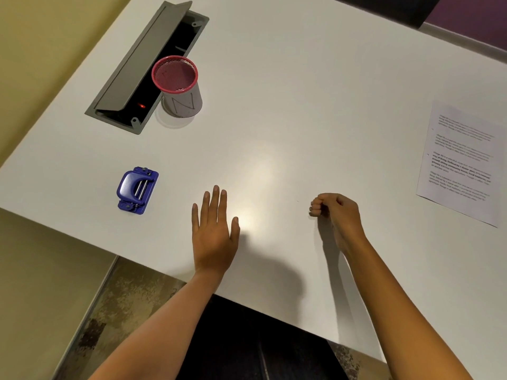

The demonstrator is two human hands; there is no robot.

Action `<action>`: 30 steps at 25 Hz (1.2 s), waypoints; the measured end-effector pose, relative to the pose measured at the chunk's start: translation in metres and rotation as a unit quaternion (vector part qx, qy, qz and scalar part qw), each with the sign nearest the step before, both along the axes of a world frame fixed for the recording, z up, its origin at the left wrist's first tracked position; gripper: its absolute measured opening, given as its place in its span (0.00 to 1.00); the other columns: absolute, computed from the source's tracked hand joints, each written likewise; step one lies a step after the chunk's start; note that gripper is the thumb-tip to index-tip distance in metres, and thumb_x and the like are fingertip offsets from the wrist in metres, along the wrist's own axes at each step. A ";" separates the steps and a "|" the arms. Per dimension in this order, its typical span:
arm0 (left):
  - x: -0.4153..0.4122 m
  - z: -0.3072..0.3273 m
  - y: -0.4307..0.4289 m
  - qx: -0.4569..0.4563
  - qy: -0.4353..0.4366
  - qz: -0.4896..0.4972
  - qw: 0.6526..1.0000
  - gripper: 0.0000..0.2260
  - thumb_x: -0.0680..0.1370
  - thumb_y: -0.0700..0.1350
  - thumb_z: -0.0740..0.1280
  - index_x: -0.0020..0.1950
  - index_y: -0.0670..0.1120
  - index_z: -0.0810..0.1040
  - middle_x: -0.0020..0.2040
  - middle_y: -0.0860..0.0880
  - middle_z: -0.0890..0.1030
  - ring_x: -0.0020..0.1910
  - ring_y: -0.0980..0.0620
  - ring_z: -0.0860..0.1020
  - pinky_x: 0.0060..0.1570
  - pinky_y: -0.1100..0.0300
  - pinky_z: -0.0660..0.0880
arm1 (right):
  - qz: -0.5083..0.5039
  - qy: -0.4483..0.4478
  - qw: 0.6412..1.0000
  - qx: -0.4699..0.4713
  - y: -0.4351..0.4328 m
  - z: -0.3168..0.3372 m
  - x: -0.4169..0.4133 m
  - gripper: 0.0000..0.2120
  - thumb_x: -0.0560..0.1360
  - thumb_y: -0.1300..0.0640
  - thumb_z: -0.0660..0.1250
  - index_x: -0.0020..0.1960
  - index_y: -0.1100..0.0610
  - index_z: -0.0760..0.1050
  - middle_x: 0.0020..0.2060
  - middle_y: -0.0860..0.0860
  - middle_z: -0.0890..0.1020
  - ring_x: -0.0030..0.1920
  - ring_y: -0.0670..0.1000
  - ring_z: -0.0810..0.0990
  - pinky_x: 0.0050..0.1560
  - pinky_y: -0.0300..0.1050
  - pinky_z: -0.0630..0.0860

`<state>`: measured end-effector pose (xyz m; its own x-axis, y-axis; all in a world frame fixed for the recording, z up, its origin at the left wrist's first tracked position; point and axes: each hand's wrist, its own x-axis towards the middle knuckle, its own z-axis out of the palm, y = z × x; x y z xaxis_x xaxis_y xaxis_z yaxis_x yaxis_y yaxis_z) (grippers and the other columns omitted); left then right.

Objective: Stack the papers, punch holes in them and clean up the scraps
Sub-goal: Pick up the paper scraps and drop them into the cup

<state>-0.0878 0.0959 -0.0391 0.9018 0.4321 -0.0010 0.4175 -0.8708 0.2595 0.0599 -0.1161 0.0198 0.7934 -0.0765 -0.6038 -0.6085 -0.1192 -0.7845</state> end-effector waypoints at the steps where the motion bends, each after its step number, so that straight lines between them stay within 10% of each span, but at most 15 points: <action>1: 0.000 0.000 0.000 -0.001 0.003 0.002 1.000 0.26 0.82 0.52 0.50 0.80 0.45 0.54 0.80 0.47 0.55 0.80 0.47 0.53 0.78 0.46 0.51 | -0.010 0.004 1.000 0.015 0.000 0.002 0.000 0.07 0.74 0.67 0.61 0.42 0.63 0.77 0.35 0.59 0.78 0.35 0.57 0.75 0.41 0.48 0.77; 14: 0.003 0.001 -0.001 -0.019 0.012 0.011 1.000 0.27 0.81 0.52 0.51 0.80 0.47 0.52 0.81 0.48 0.53 0.80 0.50 0.51 0.78 0.47 0.50 | 0.195 -0.174 0.931 -0.257 0.030 0.005 -0.004 0.04 0.69 0.66 0.70 0.36 0.62 0.81 0.31 0.51 0.82 0.33 0.49 0.78 0.37 0.35 0.73; 23: 0.002 0.001 -0.001 -0.010 0.008 0.011 1.000 0.27 0.81 0.52 0.50 0.80 0.46 0.53 0.81 0.48 0.55 0.80 0.48 0.53 0.78 0.46 0.51 | 0.323 -0.204 0.840 -0.386 0.035 -0.003 0.000 0.08 0.75 0.66 0.63 0.42 0.69 0.79 0.39 0.62 0.83 0.40 0.60 0.80 0.43 0.56 0.79; 30: 0.002 -0.001 0.000 -0.001 -0.001 0.005 1.000 0.27 0.82 0.52 0.51 0.80 0.45 0.54 0.81 0.47 0.55 0.80 0.48 0.53 0.78 0.46 0.52 | 0.141 -0.020 0.984 -0.104 0.011 0.008 0.013 0.08 0.75 0.65 0.64 0.38 0.65 0.77 0.38 0.62 0.83 0.39 0.54 0.81 0.44 0.47 0.78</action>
<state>-0.0861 0.0956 -0.0405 0.8971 0.4418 -0.0004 0.4265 -0.8657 0.2621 0.0727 -0.1054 0.0277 0.8233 0.0306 -0.5668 -0.4981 -0.4397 -0.7474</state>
